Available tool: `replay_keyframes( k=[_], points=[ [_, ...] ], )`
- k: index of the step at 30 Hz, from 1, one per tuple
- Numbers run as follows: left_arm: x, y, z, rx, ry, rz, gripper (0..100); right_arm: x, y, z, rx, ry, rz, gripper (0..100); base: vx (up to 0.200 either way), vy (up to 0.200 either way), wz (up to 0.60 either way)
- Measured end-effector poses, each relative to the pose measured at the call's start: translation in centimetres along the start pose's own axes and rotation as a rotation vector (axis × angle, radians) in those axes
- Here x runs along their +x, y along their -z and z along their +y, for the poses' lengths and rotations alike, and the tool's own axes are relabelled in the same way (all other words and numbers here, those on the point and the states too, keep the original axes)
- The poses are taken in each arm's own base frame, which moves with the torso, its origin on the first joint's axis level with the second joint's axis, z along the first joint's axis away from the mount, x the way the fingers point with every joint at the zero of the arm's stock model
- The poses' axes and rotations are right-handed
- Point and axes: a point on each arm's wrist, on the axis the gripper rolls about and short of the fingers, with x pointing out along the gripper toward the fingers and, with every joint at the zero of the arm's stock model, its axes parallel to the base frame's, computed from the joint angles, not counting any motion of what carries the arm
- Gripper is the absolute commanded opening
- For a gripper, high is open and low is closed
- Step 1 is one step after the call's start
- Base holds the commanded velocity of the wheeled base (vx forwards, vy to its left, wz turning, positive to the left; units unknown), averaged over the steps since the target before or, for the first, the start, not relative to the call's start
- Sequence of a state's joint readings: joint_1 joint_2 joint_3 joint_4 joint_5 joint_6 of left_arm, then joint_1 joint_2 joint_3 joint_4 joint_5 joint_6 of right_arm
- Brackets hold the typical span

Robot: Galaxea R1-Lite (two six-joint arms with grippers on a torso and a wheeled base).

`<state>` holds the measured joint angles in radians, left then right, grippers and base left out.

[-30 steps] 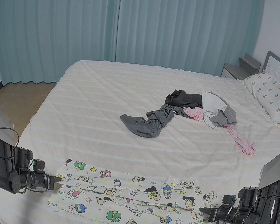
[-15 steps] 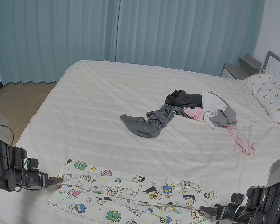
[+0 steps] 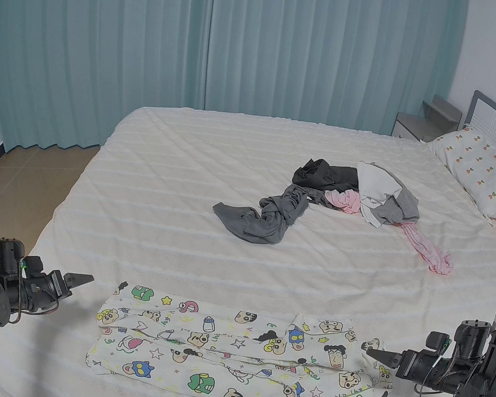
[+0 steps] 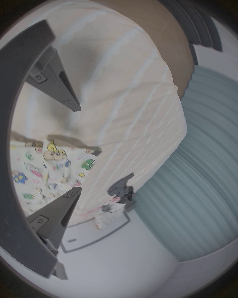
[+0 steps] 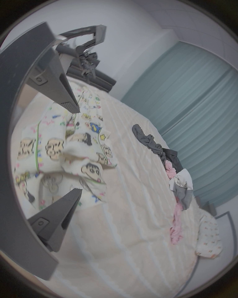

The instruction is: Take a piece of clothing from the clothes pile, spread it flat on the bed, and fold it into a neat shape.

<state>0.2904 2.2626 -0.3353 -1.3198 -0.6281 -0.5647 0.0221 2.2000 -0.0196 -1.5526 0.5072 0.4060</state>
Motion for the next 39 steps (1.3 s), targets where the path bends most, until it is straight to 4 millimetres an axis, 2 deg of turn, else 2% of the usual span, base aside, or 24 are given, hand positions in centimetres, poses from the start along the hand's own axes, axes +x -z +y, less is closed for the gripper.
replay_keyframes(
  k=[2, 7, 12, 16, 19, 25, 39],
  points=[
    [0.3, -0.6, -1.0, -0.136, 0.036, -0.014, 100, 0.5, 0.4, 1.4, 0.055, -0.015, 0.016, 100, 0.0, 0.0, 0.0],
    [0.7, -1.3, -2.7, -0.279, 0.09, -0.017, 100, 1.5, 2.1, 4.1, 0.163, -0.003, 0.083, 100, 0.0, 0.0, 0.0],
    [1.1, -1.4, -4.1, -0.284, 0.128, -0.007, 100, 2.0, 4.0, 6.3, 0.261, 0.032, 0.131, 100, 0.0, 0.0, 0.0],
    [1.3, -1.1, -4.8, -0.264, 0.141, 0.008, 100, 2.2, 5.0, 7.5, 0.237, 0.07, 0.13, 100, 0.0, 0.0, 0.0],
    [1.3, -0.7, -5.2, -0.258, 0.144, 0.02, 100, 2.3, 5.8, 8.2, 0.237, 0.106, 0.119, 100, -0.2, 0.0, 0.0],
    [1.6, 0.1, -5.7, -0.249, 0.148, 0.052, 100, 2.8, 7.3, 8.5, 0.265, 0.146, 0.156, 100, -0.2, 0.0, 0.0],
    [1.8, 0.6, -5.6, -0.199, 0.139, 0.065, 100, 3.9, 7.8, 8.1, 0.278, 0.157, 0.108, 100, 0.0, 0.0, 0.0]
  ],
)
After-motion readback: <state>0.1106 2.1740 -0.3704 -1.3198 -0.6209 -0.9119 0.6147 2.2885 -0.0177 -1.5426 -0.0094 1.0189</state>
